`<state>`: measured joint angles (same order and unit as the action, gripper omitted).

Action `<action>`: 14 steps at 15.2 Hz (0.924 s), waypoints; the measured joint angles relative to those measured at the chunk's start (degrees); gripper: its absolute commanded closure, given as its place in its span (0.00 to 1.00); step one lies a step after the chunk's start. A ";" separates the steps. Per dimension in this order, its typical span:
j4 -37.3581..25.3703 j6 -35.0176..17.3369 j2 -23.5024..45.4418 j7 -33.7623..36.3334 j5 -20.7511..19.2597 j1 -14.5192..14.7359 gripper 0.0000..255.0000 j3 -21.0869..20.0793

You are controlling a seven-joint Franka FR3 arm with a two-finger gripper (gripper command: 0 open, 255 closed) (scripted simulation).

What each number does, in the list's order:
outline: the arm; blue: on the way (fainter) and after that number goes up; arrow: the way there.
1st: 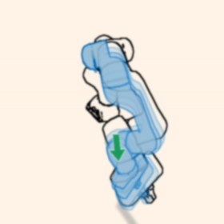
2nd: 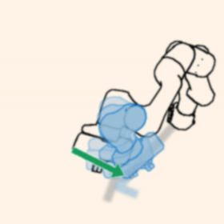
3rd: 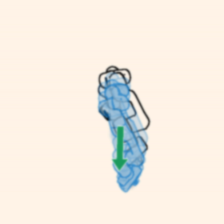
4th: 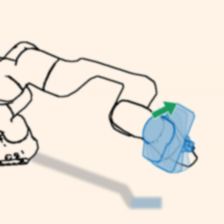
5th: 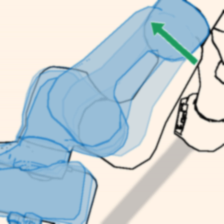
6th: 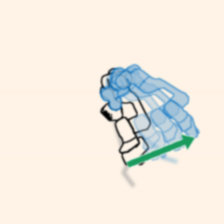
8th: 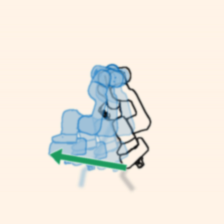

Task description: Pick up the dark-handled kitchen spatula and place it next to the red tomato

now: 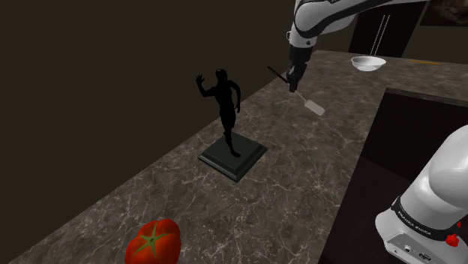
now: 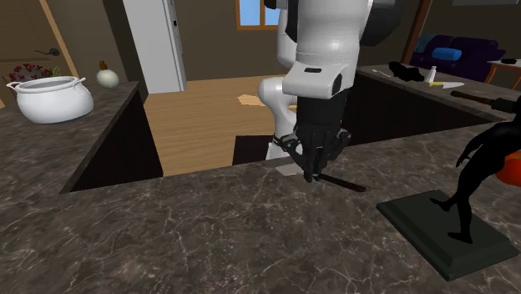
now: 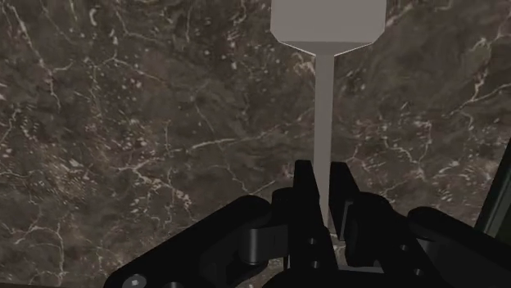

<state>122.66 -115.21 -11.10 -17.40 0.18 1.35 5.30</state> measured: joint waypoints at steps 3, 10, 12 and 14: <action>3.34 -0.11 -3.28 3.66 0.04 1.42 1.00 -2.27; 8.24 0.37 -8.81 13.29 1.41 5.36 1.00 -8.75; 9.58 0.27 -10.08 15.92 2.01 6.48 1.00 -10.59; 10.35 -0.10 -10.54 18.75 2.65 7.68 1.00 -12.64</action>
<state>133.01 -115.32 -21.64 1.35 2.83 9.02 -7.35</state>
